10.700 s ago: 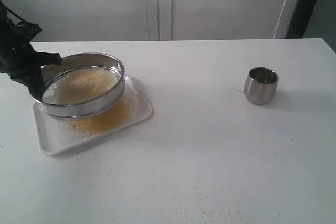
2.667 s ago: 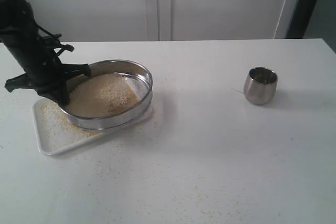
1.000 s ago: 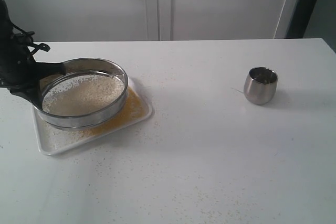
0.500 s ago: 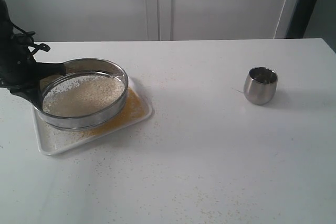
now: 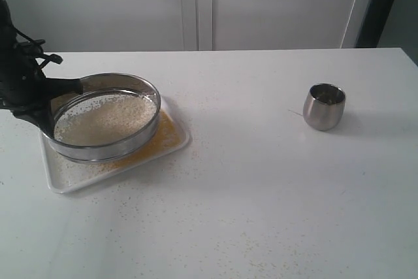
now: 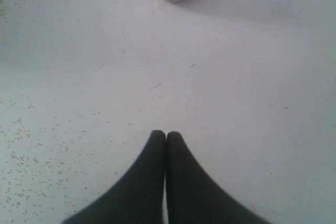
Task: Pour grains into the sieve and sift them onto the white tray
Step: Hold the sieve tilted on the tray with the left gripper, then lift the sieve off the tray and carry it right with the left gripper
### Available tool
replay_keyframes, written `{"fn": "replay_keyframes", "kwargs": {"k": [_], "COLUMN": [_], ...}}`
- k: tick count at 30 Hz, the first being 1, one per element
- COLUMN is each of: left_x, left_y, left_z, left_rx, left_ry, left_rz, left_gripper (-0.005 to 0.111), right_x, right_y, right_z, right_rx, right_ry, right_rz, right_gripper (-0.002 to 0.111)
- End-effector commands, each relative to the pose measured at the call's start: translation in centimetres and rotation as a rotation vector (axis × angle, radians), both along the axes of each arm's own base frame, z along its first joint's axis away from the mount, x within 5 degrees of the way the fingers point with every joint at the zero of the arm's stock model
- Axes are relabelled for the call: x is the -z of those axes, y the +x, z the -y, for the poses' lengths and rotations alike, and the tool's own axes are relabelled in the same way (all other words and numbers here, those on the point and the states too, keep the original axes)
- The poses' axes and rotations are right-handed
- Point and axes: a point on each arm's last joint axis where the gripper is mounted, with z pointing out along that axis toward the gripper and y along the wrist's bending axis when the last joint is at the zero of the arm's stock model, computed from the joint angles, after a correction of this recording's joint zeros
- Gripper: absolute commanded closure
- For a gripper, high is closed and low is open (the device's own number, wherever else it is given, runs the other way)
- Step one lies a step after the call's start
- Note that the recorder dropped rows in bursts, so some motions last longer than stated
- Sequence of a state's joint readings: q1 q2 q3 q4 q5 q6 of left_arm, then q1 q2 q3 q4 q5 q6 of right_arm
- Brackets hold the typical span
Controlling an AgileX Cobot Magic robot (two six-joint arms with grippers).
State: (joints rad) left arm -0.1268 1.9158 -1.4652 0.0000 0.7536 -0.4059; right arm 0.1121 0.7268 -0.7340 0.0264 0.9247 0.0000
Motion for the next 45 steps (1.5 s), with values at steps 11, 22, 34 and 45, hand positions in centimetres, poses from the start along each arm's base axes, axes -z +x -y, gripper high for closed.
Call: {"fn": "replay_keyframes", "kwargs": {"k": [11,22,34,45], "left_x": [-1.8,-2.1,-2.1,-2.1], "left_y": [-0.8,-1.3,-1.7,-2.5], "left_z": [0.4,1.3,2.1,5.8], "left_rx": [0.022,0.061,0.115,0.225], "left_ry": [-0.027,-0.038,-0.075,-0.071], "left_rz": [0.009,-0.009,-0.038,-0.019], "left_gripper": [0.107,0.107,0.107,0.107], "right_x": [0.1,0.1,0.1,0.1], "right_y": [-0.1,-0.1,-0.1,-0.1], "right_z": [0.0,0.0,0.0,0.0], "right_rx": [0.019,0.019,0.019,0.019], "right_ry": [0.019,0.019,0.019,0.019], "right_rz": [0.003,0.003,0.003,0.003], "right_gripper": [0.108,0.108,0.108,0.108]}}
